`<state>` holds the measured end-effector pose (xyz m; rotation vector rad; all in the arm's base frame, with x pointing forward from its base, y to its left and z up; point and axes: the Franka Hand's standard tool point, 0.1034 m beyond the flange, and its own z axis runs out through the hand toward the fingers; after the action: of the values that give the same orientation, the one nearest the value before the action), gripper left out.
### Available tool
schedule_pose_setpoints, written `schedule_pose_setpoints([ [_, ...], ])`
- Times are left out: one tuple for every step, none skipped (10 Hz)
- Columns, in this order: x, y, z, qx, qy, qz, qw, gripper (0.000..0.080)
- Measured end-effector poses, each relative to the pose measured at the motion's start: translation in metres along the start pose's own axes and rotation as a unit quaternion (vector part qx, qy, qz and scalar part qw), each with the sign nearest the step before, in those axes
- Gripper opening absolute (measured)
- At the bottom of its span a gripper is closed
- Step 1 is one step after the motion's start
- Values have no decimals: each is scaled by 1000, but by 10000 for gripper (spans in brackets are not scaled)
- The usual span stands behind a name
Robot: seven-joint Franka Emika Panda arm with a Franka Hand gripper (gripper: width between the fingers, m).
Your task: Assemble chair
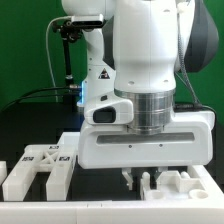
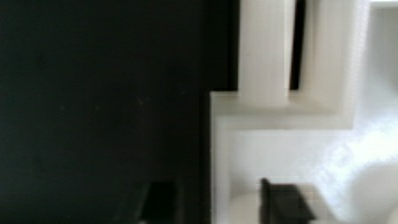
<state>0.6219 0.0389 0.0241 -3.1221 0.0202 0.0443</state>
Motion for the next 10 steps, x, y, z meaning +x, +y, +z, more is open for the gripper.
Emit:
schedule_pose_setpoints([
  [0, 0, 0, 0, 0, 0, 1000, 293],
  [0, 0, 0, 0, 0, 0, 1000, 475],
  [0, 0, 0, 0, 0, 0, 1000, 589],
  [0, 0, 0, 0, 0, 0, 1000, 589],
  [0, 0, 0, 0, 0, 0, 1000, 637],
  [0, 0, 0, 0, 0, 0, 1000, 646],
  [0, 0, 0, 0, 0, 0, 1000, 646],
  [0, 0, 0, 0, 0, 0, 1000, 646],
  [0, 0, 0, 0, 0, 0, 1000, 649],
  [0, 1, -4, 0, 0, -9, 1000, 649],
])
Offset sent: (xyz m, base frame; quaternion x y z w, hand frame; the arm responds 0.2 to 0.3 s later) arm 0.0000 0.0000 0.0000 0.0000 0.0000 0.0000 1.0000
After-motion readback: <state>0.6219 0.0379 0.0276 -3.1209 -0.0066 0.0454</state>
